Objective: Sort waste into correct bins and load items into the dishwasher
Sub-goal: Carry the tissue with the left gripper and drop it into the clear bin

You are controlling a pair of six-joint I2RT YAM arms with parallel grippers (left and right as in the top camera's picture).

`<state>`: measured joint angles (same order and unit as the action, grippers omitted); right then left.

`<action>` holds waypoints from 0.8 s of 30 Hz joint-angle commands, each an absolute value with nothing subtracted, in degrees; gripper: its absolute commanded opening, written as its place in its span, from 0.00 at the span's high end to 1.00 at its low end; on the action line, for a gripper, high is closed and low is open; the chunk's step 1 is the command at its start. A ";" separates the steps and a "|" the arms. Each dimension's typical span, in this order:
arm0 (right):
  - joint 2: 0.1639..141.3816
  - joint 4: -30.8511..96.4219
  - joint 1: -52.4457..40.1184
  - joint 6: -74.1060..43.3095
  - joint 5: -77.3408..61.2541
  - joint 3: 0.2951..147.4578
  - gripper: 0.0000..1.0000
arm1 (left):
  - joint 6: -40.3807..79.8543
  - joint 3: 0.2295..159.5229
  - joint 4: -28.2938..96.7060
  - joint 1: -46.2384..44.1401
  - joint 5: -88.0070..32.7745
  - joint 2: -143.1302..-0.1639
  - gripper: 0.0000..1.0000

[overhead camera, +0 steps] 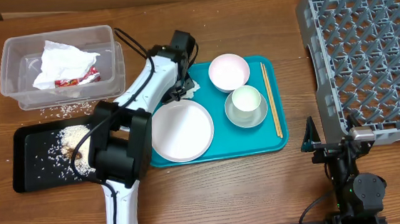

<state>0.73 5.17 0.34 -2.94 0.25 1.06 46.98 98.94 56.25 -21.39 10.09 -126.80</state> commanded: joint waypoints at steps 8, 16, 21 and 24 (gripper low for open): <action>0.16 4.80 0.49 -2.59 0.36 0.47 0.00 | 45.89 129.84 73.65 -18.48 23.07 -124.18 0.96; 0.16 4.78 0.49 -2.59 0.36 0.47 0.00 | 46.87 134.82 75.57 -7.73 30.13 -124.18 0.96; 0.16 4.80 0.49 -2.59 0.36 0.47 0.00 | 48.47 134.26 77.28 0.30 28.12 -124.29 0.93; 0.16 4.80 0.49 -2.61 0.36 0.47 0.00 | 48.45 133.84 77.71 3.68 24.27 -124.40 0.71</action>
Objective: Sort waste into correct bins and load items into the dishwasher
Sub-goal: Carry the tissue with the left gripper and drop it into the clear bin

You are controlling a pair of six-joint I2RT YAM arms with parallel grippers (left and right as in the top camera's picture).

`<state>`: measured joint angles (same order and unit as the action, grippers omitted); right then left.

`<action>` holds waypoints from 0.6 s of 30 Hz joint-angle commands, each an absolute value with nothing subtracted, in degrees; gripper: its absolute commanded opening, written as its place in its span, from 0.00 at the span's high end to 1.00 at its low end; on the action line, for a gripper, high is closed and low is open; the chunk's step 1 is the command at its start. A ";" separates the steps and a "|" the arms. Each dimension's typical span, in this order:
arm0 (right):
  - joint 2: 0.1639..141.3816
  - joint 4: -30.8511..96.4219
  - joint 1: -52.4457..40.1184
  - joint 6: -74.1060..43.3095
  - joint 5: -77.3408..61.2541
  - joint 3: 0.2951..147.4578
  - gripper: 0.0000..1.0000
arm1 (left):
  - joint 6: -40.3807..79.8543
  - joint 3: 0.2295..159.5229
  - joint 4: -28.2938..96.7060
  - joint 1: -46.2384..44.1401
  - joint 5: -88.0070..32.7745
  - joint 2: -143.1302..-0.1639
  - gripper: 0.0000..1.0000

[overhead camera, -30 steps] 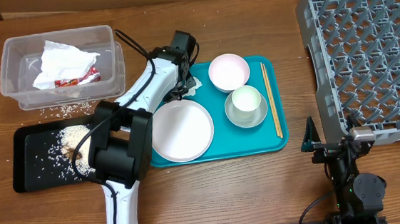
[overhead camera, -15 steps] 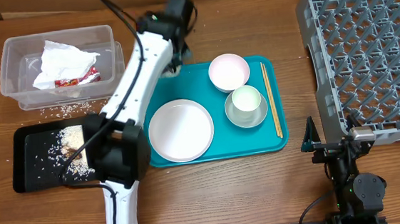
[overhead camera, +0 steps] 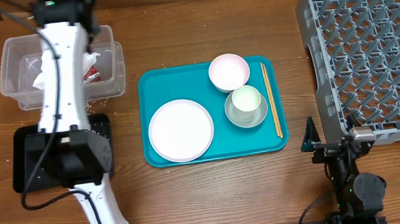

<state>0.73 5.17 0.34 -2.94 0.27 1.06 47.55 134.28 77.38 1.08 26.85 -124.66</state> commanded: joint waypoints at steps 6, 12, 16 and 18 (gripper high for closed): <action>0.16 4.80 0.49 -2.61 0.36 0.47 0.00 | 47.99 133.45 78.91 8.32 18.31 -124.40 0.00; 0.16 4.80 0.49 -2.61 0.36 0.47 0.00 | 47.59 133.45 84.14 9.08 17.63 -124.38 0.00; 0.16 4.80 0.49 -2.59 0.36 0.47 0.00 | 48.18 133.47 89.78 9.13 14.74 -124.03 0.00; 0.16 4.80 0.49 -2.59 0.36 0.47 0.00 | 48.51 133.49 91.57 9.45 15.33 -123.61 0.00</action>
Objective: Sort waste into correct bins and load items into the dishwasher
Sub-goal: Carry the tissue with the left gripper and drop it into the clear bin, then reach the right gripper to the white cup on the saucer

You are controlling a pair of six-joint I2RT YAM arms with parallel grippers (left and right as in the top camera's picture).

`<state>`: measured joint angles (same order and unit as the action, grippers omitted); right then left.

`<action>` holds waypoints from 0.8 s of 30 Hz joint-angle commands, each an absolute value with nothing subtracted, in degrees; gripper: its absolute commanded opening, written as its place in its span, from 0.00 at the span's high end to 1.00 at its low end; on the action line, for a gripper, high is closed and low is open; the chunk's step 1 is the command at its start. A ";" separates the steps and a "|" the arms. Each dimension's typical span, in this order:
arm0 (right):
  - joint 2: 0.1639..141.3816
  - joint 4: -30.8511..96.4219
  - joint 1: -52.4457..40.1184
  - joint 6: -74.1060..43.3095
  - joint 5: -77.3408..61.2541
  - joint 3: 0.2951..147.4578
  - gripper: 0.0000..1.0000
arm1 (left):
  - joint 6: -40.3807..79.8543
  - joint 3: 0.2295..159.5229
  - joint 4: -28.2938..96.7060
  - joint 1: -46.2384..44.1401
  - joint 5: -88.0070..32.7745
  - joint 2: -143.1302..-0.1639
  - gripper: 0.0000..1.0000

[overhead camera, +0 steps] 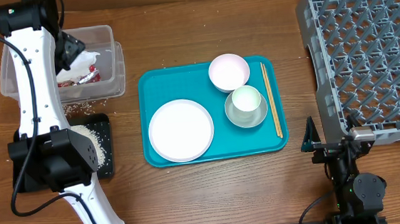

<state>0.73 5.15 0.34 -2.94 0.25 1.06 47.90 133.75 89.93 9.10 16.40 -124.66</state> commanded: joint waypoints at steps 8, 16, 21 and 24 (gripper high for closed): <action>0.16 4.80 0.49 -2.59 0.36 0.47 0.00 | 56.58 133.51 96.84 14.87 18.90 -120.16 0.00; 0.16 4.80 0.49 -2.59 0.36 0.47 0.00 | 56.16 133.51 96.82 19.03 16.88 -119.42 0.00; 0.16 4.80 0.49 -2.59 0.36 0.47 0.00 | 56.16 133.51 96.82 19.09 16.86 -119.52 0.00; 0.16 4.80 0.49 -2.59 0.36 0.47 0.00 | 56.16 133.51 96.82 19.09 16.86 -119.52 0.00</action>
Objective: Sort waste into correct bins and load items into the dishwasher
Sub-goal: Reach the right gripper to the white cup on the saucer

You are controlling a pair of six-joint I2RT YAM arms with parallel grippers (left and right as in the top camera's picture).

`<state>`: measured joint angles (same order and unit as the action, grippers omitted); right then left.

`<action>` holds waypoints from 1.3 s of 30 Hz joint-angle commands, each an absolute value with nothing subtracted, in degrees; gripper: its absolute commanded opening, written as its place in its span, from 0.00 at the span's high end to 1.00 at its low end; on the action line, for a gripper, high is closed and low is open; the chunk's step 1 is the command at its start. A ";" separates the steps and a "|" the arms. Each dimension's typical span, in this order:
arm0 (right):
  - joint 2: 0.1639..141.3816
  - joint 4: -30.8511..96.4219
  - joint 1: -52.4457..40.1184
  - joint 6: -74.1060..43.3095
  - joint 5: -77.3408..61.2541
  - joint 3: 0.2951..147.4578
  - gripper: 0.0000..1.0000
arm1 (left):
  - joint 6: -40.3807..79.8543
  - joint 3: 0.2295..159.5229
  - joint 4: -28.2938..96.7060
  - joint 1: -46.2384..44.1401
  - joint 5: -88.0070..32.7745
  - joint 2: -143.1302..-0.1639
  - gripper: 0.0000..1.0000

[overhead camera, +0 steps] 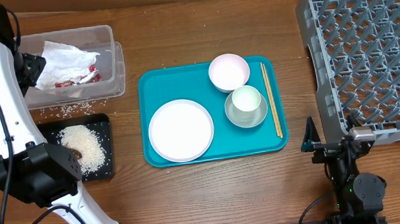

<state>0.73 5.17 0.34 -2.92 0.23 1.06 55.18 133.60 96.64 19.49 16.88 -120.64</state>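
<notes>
My left gripper (31, 69) hangs at the left edge of the clear plastic bin (109, 67); its jaws are too dark and small to read. The bin holds crumpled white paper (65, 56) and a red wrapper (77, 80). On the teal tray (154, 87) sit a white plate (181, 130), a pink bowl (228, 72), a pale green cup (245, 98) in a grey-green bowl, and a pair of chopsticks (271, 99). My right gripper (308, 136) is parked by the grey dish rack (367, 49), seen edge-on.
A black tray (102, 162) with a heap of rice (82, 143) lies below the bin. Loose rice grains (64, 108) are scattered on the wood between them. My left arm's white links run up the table's left edge.
My left gripper has moved from over the middle of the clear bin to its left edge, lower and further left. The heap of rice now shows in full. The right arm is unmoved.
At first my left gripper was at the teal tray's upper left corner, on a small pale scrap there. Then it was above the clear bin and the tray's corner was bare. After that it sat over the bin's contents, and now stands at the bin's left edge.
</notes>
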 commanded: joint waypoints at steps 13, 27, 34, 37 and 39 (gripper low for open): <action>0.16 4.80 0.49 -2.61 0.36 0.47 0.00 | 56.16 133.51 96.82 19.09 16.86 -119.52 0.00; 0.16 0.95 0.49 -26.30 -39.90 0.47 0.00 | 56.16 133.51 96.82 19.09 16.86 -119.52 0.00; 0.16 -7.33 0.49 -56.07 -56.88 0.47 0.00 | 56.16 133.51 96.82 19.09 16.86 -119.52 0.00; 0.16 -15.38 0.49 -68.38 -52.84 0.47 0.00 | 56.16 133.51 96.82 19.09 16.86 -119.52 0.00; 0.16 -24.05 0.49 -71.55 -51.86 0.75 0.00 | 56.16 133.51 96.82 19.09 16.86 -119.52 0.00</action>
